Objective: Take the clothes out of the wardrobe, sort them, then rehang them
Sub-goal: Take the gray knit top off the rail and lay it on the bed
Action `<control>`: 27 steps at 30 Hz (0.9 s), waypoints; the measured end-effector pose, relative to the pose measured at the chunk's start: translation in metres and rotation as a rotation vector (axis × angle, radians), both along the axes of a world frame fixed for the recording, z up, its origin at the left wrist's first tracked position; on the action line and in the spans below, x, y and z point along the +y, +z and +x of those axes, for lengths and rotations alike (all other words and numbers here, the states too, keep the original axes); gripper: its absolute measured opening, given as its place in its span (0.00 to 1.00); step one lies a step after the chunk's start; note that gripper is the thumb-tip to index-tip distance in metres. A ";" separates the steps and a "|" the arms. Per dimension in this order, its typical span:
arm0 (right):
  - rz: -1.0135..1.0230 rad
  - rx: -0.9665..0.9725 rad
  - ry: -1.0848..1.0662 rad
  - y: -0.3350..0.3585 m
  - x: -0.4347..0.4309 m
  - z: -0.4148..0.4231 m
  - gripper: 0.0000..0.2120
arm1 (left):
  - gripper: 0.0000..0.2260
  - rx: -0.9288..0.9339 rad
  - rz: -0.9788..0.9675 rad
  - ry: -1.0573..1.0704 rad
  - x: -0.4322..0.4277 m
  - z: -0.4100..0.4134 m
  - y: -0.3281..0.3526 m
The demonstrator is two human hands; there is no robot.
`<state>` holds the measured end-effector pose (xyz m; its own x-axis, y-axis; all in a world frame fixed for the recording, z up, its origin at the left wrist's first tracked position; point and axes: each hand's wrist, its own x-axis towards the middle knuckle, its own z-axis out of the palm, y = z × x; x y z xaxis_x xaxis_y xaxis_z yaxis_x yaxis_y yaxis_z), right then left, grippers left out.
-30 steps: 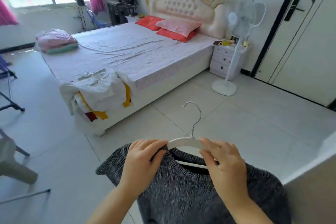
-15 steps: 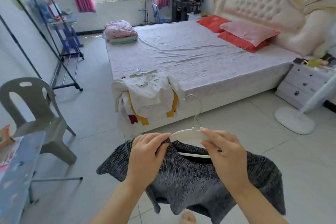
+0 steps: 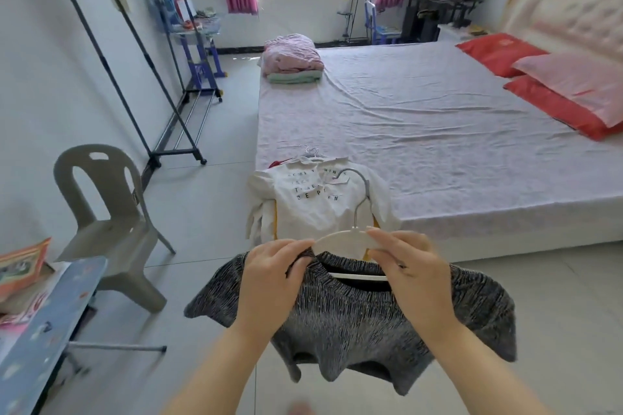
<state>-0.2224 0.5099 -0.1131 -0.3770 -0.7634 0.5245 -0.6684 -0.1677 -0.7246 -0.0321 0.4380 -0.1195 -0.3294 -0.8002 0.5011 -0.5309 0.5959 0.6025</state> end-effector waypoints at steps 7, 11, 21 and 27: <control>0.056 -0.038 0.019 -0.028 -0.147 -0.044 0.25 | 0.13 -0.031 0.010 0.049 -0.139 -0.043 -0.032; 0.101 -0.060 0.021 -0.033 -0.224 -0.060 0.26 | 0.13 -0.076 0.022 0.067 -0.217 -0.060 -0.036; 0.228 -0.100 0.028 -0.047 -0.391 -0.102 0.23 | 0.10 -0.132 0.093 0.124 -0.374 -0.109 -0.057; 0.331 -0.145 0.113 -0.064 -0.495 -0.140 0.19 | 0.11 -0.156 0.169 0.142 -0.467 -0.139 -0.068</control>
